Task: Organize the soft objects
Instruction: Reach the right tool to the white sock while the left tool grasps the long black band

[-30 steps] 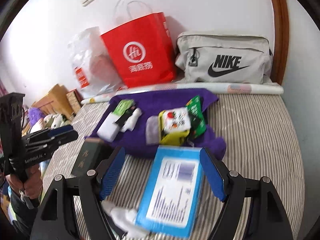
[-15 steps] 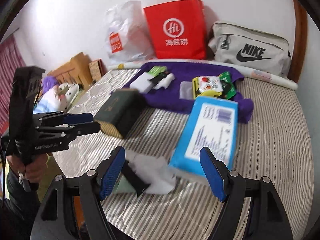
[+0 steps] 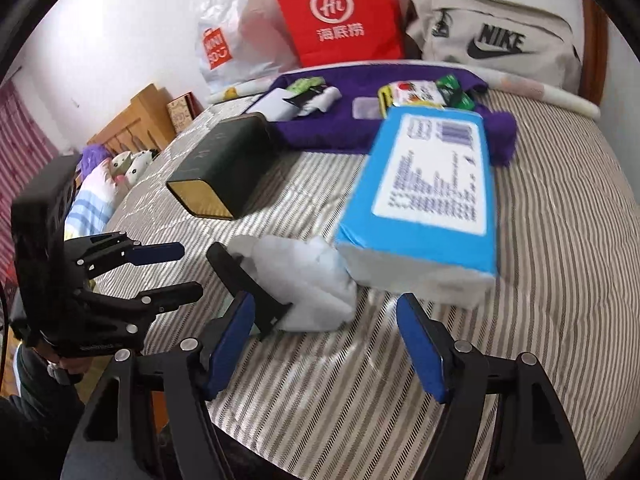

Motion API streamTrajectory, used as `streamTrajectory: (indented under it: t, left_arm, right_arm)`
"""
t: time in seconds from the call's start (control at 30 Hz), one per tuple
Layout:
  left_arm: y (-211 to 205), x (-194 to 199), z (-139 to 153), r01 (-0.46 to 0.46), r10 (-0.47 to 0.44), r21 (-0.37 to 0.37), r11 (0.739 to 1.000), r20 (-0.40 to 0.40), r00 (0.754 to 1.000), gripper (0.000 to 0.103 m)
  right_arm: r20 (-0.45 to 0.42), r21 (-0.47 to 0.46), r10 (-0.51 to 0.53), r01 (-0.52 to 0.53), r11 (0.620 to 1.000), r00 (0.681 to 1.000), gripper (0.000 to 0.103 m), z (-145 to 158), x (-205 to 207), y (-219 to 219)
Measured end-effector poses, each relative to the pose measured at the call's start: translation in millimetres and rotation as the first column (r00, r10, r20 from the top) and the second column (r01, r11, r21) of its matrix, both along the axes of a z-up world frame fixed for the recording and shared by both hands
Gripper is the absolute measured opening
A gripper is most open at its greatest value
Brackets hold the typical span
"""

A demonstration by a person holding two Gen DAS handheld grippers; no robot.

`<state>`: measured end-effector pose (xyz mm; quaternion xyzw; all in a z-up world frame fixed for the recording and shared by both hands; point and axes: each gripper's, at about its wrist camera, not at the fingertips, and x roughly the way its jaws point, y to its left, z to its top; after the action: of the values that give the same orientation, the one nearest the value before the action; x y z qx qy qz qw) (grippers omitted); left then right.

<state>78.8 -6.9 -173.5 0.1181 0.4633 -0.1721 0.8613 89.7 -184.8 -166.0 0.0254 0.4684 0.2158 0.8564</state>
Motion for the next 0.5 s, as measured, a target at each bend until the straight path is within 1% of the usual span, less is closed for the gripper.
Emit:
streamTrajectory:
  t: [0.03, 0.1, 0.17, 0.27, 0.3, 0.33, 0.37, 0.43, 0.5]
  left_arm:
    - [-0.9, 0.5, -0.8, 0.011, -0.011, 0.005, 1.0, 0.008, 1.0, 0.05]
    - [-2.5, 4.9, -2.7, 0.035, -0.035, -0.013, 0.999, 0.003, 0.999, 0.05]
    - [-3.9, 11.4, -5.2, 0.053, -0.054, -0.033, 0.998, -0.014, 0.998, 0.05]
    - [-7.4, 20.5, -10.5, 0.097, -0.099, -0.039, 0.994, -0.045, 0.994, 0.05]
    - [-9.1, 23.3, -13.1, 0.116, -0.119, -0.045, 0.992, -0.055, 0.991, 0.052]
    - [-10.6, 25.1, -15.0, 0.138, -0.141, -0.055, 0.989, -0.06, 0.988, 0.06]
    - [-12.2, 23.8, -15.3, 0.161, -0.165, -0.062, 0.985, -0.052, 0.985, 0.064]
    - [-18.5, 23.2, -16.5, 0.192, -0.193, -0.031, 0.981, -0.044, 0.98, 0.066]
    - [-22.9, 22.8, -16.2, 0.216, -0.217, -0.03, 0.976, -0.036, 0.976, 0.066]
  right_arm:
    - [-0.009, 0.004, -0.005, 0.005, 1.0, 1.0, 0.074, -2.8, -0.8, -1.7]
    - [-0.029, 0.002, -0.017, 0.018, 1.0, 0.999, 0.074, -8.2, -1.1, -4.7]
    - [-0.038, -0.009, -0.027, 0.027, 1.0, 0.999, 0.074, -11.6, -1.7, -6.9]
    - [-0.037, -0.011, -0.042, 0.042, 0.999, 0.998, 0.074, -11.1, -2.5, -11.5]
    - [-0.035, -0.007, -0.047, 0.047, 0.999, 0.998, 0.074, -10.4, -1.9, -12.9]
    - [-0.034, -0.001, -0.054, 0.054, 0.999, 0.998, 0.074, -9.7, -1.3, -14.9]
    - [-0.034, 0.006, -0.058, 0.059, 0.998, 0.998, 0.074, -9.5, -0.9, -16.1]
    - [-0.037, 0.021, -0.066, 0.067, 0.998, 0.997, 0.074, -10.3, -0.5, -18.1]
    - [-0.043, 0.028, -0.069, 0.071, 0.997, 0.997, 0.074, -11.9, -0.8, -19.1]
